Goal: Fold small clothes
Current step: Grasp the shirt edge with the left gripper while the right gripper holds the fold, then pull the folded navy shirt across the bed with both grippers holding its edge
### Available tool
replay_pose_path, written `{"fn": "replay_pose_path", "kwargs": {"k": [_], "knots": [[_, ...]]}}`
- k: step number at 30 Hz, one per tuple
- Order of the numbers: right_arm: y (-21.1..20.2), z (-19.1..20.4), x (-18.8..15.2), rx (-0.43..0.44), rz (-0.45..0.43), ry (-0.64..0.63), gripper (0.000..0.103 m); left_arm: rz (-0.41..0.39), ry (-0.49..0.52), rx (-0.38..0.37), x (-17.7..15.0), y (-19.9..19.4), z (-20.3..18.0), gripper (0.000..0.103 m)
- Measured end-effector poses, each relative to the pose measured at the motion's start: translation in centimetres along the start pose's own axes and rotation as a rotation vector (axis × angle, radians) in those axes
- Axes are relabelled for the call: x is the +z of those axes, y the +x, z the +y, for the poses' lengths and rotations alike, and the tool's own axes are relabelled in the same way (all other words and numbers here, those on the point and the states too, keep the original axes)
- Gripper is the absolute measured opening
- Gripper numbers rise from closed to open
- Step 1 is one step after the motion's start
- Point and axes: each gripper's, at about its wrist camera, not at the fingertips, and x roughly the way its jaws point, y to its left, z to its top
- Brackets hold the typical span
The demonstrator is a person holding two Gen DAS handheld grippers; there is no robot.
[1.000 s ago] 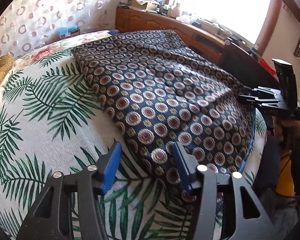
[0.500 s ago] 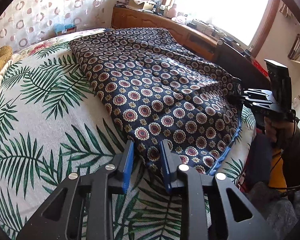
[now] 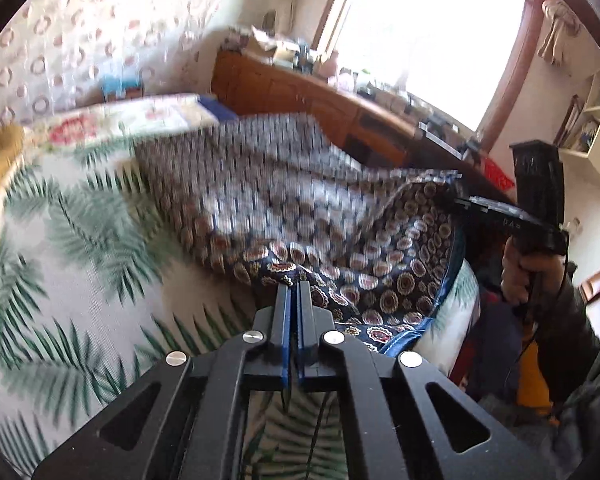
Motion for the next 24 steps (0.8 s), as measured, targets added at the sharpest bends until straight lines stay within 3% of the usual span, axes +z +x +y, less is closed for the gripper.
{"fn": "replay_pose_path", "kwargs": {"k": [5,11,24], "knots": [[0.0,0.2,2.7,0.002,-0.079,-0.022,0.004,-0.087,0.010,-0.003,3.7,-0.7,0.3,0.003],[2.2,-0.7,5.9,0.001,-0.129,-0.034,0.003,-0.144,0.000,0.046,7.5,-0.1,2.0,0.003],[8.3,-0.8,8.9,-0.031,-0.095,-0.091,0.004,-0.122,-0.063,0.103,9.9,3.3,7.3,0.003]]}}
